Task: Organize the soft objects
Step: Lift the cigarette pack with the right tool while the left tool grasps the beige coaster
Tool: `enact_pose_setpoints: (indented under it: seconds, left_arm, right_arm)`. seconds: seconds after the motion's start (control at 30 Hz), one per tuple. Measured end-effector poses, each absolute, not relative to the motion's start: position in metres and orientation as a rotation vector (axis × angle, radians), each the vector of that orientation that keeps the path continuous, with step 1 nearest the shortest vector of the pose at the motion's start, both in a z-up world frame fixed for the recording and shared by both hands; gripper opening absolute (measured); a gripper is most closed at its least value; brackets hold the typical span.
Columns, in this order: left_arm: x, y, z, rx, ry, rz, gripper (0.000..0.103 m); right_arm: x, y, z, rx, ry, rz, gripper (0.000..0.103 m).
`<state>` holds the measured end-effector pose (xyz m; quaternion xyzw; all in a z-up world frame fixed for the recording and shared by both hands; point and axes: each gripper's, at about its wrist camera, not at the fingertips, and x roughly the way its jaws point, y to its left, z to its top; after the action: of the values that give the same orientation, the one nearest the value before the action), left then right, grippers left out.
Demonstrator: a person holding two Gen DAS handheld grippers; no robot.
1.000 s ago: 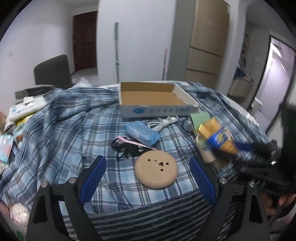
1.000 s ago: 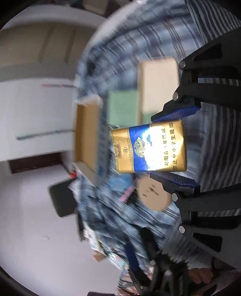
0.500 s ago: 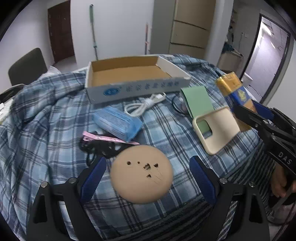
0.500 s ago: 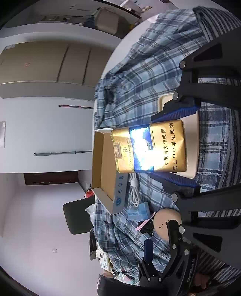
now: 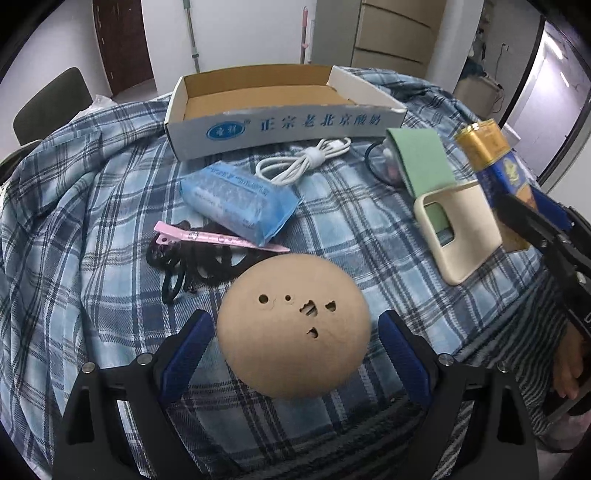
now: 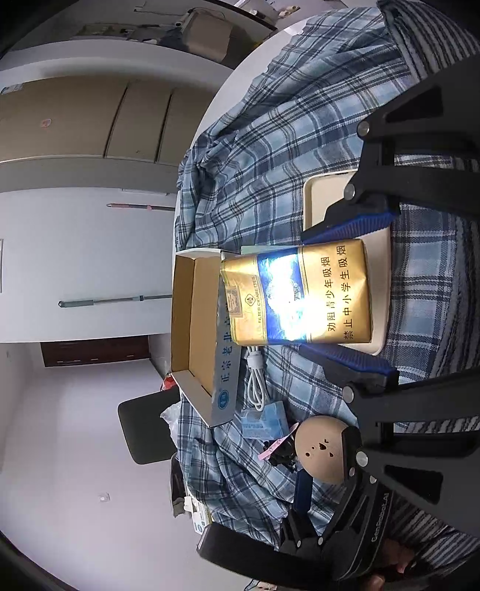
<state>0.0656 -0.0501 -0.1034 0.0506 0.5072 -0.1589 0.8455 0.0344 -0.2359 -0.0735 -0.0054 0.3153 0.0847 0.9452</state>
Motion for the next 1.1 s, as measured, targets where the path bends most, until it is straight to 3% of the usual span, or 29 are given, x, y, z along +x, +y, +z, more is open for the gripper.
enact_pose_setpoints:
  seconds: [0.27,0.67,1.1]
  left_arm:
    - [0.069,-0.048,-0.107,0.099,1.079,-0.315,0.082]
    - [0.026,-0.025,-0.06,0.013,0.73,-0.318,0.082]
    - [0.024,-0.016,-0.013,-0.043,0.66,-0.263,0.082]
  right_arm:
    - [0.035,-0.237,-0.075,0.003,0.643,0.174,0.052]
    - [0.029,-0.235,-0.072,0.001,0.601,0.188,0.052]
    - [0.022,-0.238,-0.026,0.048,0.488,0.213,0.052]
